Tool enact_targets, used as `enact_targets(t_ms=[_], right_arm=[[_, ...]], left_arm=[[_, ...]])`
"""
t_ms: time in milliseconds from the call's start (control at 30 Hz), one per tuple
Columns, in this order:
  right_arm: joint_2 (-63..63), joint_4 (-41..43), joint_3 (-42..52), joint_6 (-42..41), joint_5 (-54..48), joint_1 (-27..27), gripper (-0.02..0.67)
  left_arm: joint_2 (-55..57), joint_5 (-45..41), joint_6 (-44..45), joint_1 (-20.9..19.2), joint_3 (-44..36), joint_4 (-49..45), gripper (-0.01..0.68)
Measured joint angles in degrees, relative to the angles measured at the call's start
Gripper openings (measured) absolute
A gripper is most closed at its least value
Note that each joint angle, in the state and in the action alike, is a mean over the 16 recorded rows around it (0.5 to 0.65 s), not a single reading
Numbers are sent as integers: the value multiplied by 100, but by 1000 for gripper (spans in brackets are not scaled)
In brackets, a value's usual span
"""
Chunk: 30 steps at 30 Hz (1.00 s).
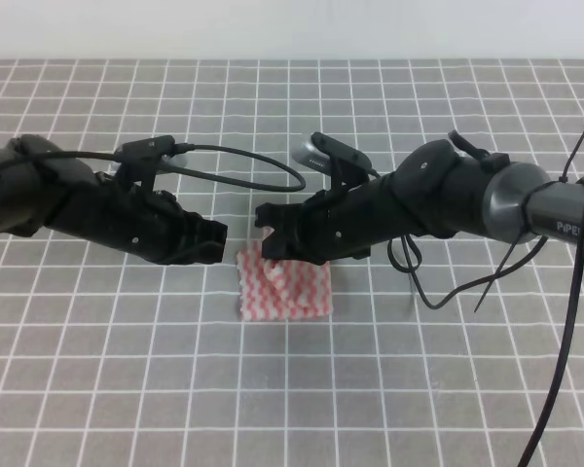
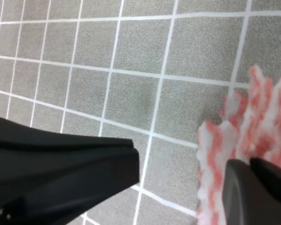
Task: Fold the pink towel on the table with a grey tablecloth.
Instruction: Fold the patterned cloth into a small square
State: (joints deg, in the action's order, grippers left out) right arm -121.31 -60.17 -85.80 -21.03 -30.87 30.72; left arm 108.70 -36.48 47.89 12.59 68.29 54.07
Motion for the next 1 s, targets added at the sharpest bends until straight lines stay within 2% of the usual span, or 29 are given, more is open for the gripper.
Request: enact_targets(t_ms=[133, 467, 567, 667, 1000], right_arm=[[0, -27, 0, 0, -53, 0, 26], [-2, -176, 0, -82, -157, -28, 177], [-5, -179, 0, -141, -194, -77, 196], [-6, -72, 0, -184, -270, -144, 181], [-4, 1131, -1, 282, -618, -349, 32]], left_arm=[[6, 5, 0, 1, 1, -6, -3], [0, 29, -1, 0, 0, 14, -3], [-3, 24, 6, 0, -1, 76, -3], [-3, -17, 77, 12, 0, 204, -3], [67, -160, 325, 373, 171, 547, -3]])
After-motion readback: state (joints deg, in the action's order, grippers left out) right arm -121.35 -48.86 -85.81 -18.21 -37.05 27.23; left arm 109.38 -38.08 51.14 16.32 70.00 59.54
